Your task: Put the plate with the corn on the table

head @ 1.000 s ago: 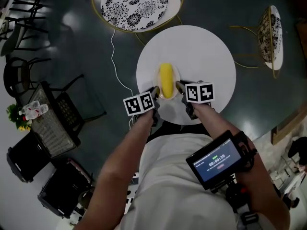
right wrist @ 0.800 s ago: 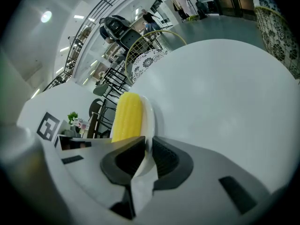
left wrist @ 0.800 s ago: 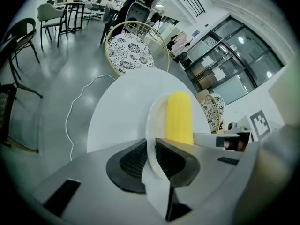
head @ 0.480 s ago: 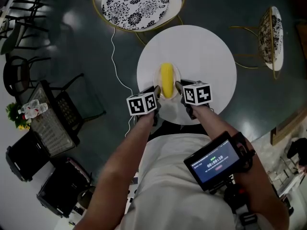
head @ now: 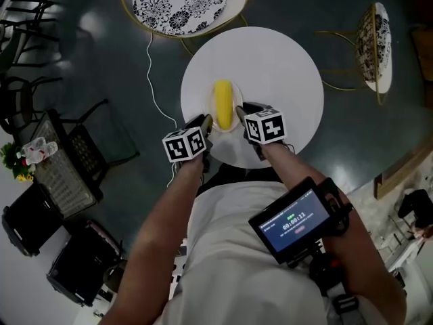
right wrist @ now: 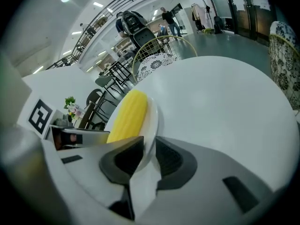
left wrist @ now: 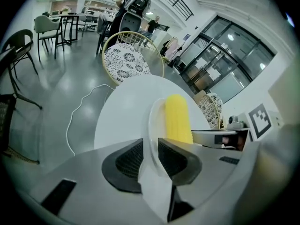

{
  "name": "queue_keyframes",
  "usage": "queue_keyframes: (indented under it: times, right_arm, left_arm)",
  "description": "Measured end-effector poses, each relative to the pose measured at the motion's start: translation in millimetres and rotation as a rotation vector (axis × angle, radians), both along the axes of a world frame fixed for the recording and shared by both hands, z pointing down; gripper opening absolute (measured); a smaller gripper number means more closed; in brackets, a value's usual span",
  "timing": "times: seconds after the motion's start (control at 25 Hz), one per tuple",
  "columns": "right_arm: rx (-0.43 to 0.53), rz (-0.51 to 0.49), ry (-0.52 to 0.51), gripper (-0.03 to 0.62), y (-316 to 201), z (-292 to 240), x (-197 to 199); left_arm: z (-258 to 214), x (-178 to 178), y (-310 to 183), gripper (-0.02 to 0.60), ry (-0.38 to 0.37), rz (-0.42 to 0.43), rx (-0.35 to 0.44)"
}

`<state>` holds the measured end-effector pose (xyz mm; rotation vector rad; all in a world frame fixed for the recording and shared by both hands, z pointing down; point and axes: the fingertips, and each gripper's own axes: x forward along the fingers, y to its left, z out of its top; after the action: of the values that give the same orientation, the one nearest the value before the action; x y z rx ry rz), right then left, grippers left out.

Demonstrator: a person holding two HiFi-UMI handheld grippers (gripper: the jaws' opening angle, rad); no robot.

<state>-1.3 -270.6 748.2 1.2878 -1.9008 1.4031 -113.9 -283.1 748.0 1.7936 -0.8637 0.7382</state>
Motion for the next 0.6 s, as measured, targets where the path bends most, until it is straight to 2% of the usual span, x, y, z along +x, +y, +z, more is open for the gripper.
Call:
queue_keyframes:
  times: [0.16, 0.32, 0.48, 0.52, 0.56, 0.6]
  right_arm:
    - [0.021, 0.034, 0.026, 0.060, 5, -5, 14]
    - [0.039, 0.074, 0.026, 0.060, 10, -15, 29]
    - [0.056, 0.076, 0.002, 0.057, 17, -26, 33]
    - [0.063, 0.074, -0.009, 0.048, 20, -30, 33]
    - [0.072, 0.070, -0.021, 0.010, 22, -33, 32]
    - [0.081, 0.065, -0.036, 0.008, 24, -37, 31]
  left_arm:
    - [-4, -6, 6, 0.078, -0.002, -0.025, 0.015]
    - [-13, -11, 11, 0.078, -0.020, -0.038, 0.045]
    - [-27, -8, 20, 0.077, -0.003, -0.039, 0.079]
    - [-30, -7, 24, 0.077, 0.003, -0.041, 0.086]
    - [-34, -5, 27, 0.077, 0.009, -0.045, 0.093]
    - [-38, -4, 31, 0.077, 0.014, -0.049, 0.100]
